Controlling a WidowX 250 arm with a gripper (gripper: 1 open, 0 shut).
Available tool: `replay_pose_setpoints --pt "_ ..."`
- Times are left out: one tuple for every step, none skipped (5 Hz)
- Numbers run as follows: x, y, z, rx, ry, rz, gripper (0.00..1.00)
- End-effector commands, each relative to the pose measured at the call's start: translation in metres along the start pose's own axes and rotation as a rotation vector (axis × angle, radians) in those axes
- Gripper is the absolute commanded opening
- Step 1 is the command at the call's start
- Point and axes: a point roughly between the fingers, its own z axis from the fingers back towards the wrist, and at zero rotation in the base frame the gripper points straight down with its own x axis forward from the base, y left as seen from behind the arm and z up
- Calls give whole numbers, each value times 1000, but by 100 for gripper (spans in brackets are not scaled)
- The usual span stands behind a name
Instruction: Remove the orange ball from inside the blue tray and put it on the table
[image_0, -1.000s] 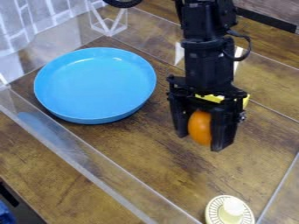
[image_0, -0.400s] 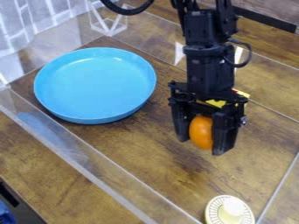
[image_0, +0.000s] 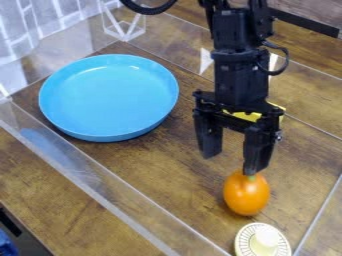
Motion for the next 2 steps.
replay_pose_setpoints --pt "8 -7 16 14 -57 -33 100" --pt "9 -6 12 19 -54 -33 100"
